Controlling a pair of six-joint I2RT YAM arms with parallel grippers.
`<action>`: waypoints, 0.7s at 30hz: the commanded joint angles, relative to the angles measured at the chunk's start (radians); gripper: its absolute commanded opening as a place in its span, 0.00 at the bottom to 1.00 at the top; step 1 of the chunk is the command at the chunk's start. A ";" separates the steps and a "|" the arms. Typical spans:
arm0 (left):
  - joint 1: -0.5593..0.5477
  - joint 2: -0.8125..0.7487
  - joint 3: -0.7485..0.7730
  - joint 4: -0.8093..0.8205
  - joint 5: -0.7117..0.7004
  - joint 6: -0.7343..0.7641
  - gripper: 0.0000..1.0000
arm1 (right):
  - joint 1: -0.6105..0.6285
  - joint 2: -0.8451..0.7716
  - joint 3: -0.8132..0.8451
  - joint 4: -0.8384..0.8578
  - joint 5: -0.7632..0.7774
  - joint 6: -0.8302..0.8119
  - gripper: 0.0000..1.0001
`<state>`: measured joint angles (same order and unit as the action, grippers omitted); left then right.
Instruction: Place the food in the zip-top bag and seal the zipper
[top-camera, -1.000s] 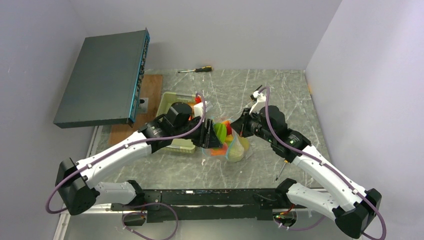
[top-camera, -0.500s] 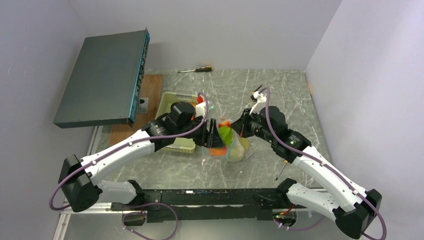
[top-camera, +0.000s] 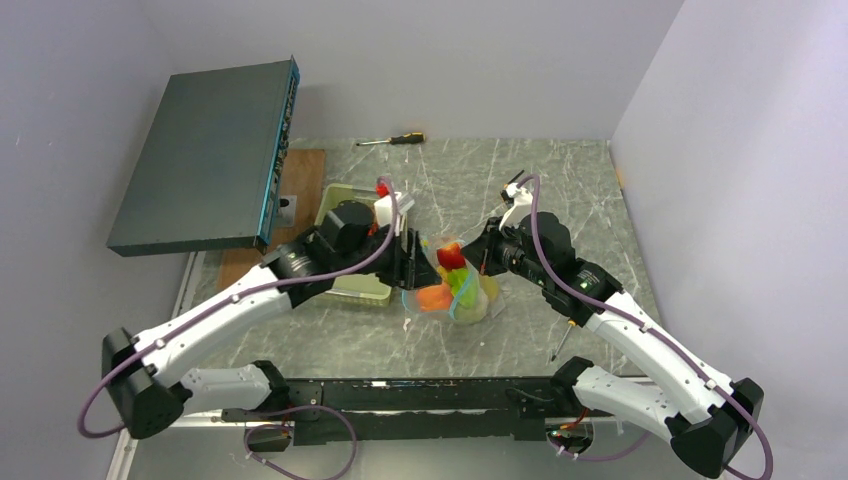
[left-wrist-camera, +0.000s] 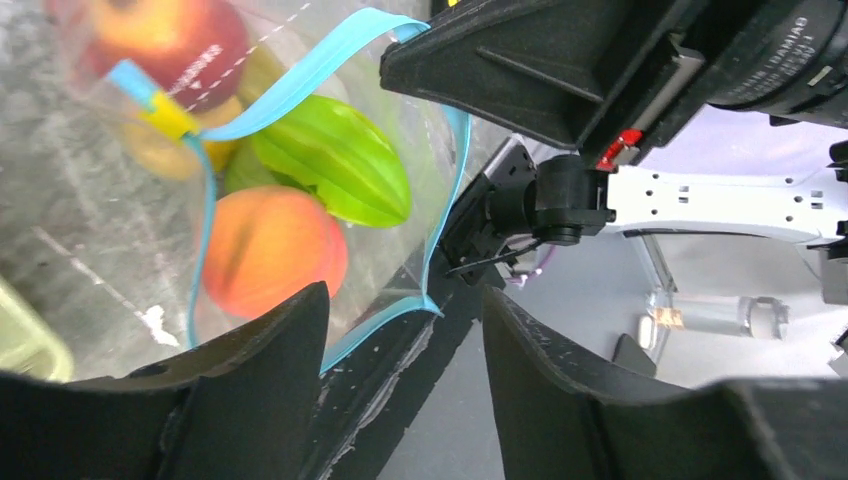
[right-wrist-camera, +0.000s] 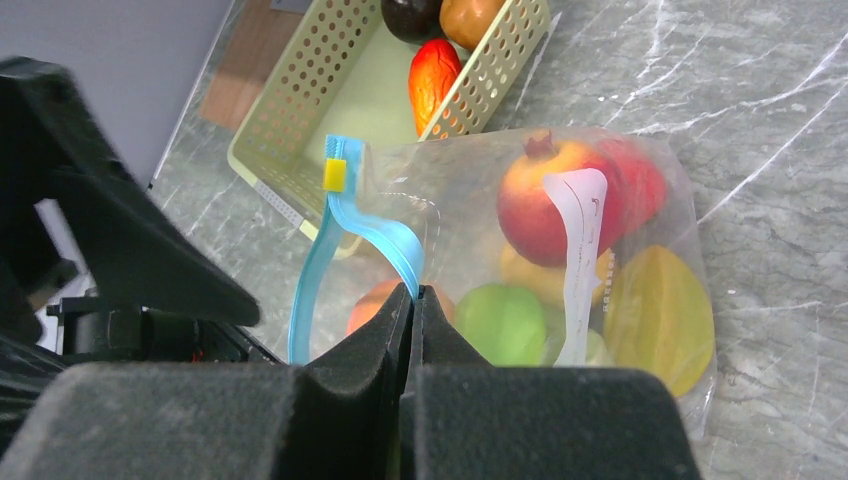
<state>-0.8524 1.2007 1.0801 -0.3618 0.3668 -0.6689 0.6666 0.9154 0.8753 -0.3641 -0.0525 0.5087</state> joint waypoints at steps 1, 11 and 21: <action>-0.005 -0.116 -0.024 -0.083 -0.169 0.012 0.58 | 0.001 -0.019 0.024 0.031 0.011 -0.007 0.00; -0.004 -0.120 -0.152 -0.016 -0.273 -0.051 0.64 | 0.001 -0.032 0.026 0.003 0.002 0.002 0.00; -0.004 -0.053 -0.203 0.120 -0.268 -0.088 0.42 | 0.000 -0.025 0.051 -0.056 -0.001 -0.010 0.00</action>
<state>-0.8524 1.1393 0.8867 -0.3550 0.0986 -0.7345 0.6666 0.9005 0.8814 -0.4110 -0.0528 0.5083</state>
